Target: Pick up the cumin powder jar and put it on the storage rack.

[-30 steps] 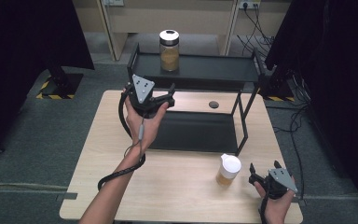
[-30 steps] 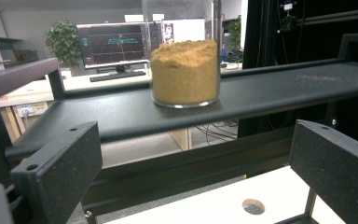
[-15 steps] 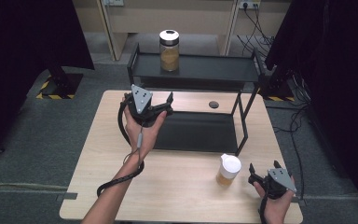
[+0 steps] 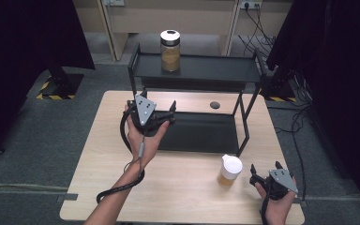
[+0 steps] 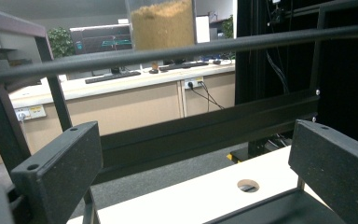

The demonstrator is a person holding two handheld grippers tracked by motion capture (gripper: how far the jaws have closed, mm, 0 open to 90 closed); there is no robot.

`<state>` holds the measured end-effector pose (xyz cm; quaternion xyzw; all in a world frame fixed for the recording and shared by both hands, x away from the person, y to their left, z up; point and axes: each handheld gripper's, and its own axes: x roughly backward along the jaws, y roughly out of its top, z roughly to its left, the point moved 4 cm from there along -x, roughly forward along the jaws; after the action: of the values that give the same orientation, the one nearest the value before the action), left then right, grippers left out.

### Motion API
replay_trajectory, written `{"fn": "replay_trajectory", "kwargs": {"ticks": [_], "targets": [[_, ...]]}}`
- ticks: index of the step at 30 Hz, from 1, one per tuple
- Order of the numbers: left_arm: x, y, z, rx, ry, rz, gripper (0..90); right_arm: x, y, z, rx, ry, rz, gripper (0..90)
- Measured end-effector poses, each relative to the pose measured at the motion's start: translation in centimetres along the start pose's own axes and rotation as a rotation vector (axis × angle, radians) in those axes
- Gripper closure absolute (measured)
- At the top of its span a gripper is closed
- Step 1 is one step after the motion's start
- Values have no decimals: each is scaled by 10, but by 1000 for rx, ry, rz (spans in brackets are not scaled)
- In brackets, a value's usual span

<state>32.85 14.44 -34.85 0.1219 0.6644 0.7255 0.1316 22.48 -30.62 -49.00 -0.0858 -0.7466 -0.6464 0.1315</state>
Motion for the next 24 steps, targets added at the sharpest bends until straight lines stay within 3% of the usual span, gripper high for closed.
{"fn": "replay_trajectory", "kwargs": {"ticks": [12,24], "targets": [[11,-25,-4,22,-12,5,21,0,0,0,6,0,1,100],[27,-47,4,42,-25,29,21,0,0,1,11,0,0,100]]}}
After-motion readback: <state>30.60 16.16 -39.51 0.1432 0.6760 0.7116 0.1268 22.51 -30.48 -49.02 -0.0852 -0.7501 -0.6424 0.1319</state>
